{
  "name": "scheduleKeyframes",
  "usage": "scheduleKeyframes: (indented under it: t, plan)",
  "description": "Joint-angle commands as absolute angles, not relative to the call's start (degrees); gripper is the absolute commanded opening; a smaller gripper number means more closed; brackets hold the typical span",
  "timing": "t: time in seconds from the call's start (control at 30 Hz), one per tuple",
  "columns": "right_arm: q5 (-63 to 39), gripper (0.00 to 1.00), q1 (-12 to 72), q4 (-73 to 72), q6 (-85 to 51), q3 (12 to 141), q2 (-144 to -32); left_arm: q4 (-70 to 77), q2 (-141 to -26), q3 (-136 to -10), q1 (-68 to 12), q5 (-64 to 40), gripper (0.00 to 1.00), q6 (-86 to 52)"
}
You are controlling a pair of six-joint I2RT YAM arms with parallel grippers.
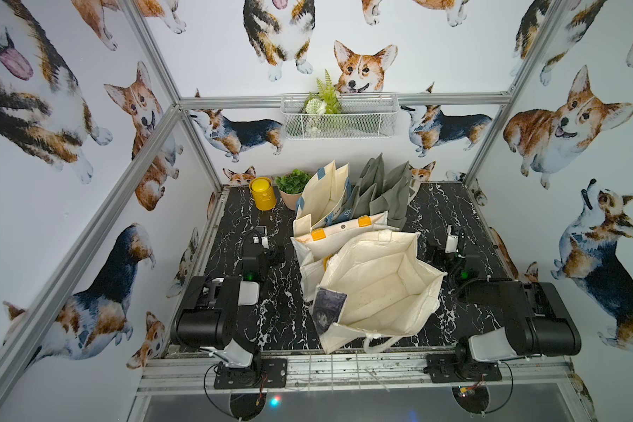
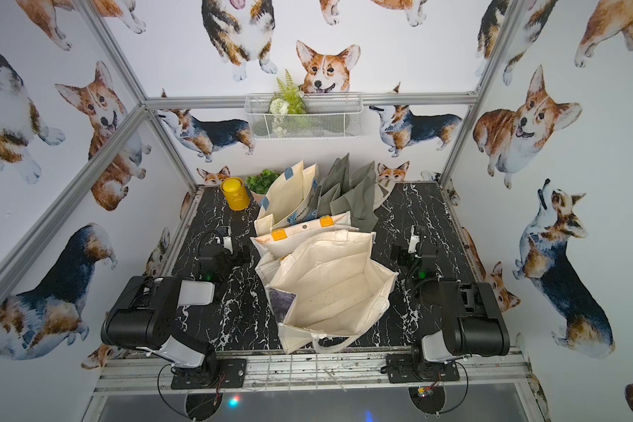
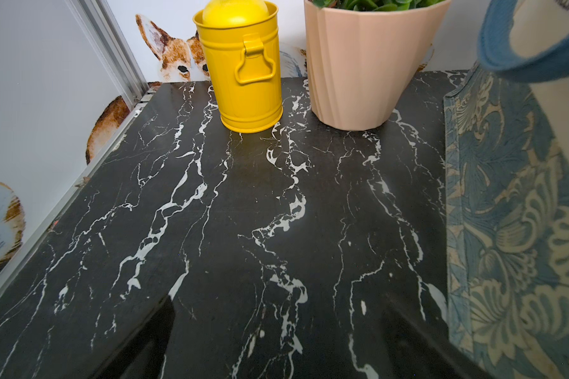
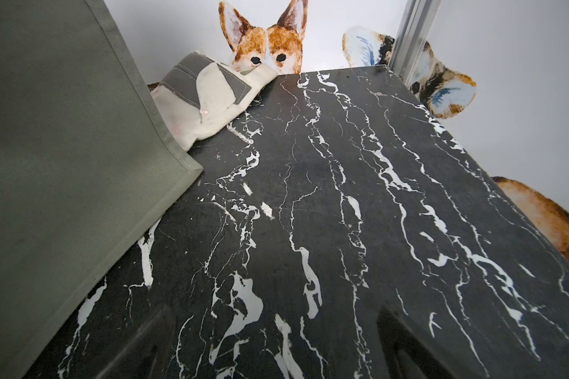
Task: Put away the canvas bag
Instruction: Press the canvas bag at the center of the board.
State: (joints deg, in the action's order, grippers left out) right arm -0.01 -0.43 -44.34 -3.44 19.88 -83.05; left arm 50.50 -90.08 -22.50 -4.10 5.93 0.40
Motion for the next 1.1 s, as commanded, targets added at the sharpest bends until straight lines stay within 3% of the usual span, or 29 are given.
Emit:
scheduleKeyframes:
  t: [0.0,0.9,1.07]
  plan:
    - [-0.26,1.0,-0.39,-44.07,-3.62,20.17,-82.88,51.59,-89.91,-22.62,-4.01,5.55,1.0,1.14]
    - [-0.28,1.0,-0.38,-44.21,-3.69,20.1,-82.95,51.25,-89.88,-22.8,-3.99,5.55,1.0,1.06]
    - [-0.29,1.0,-0.37,-44.21,-3.69,20.15,-82.88,51.18,-89.89,-22.79,-4.0,5.59,0.93,1.05]
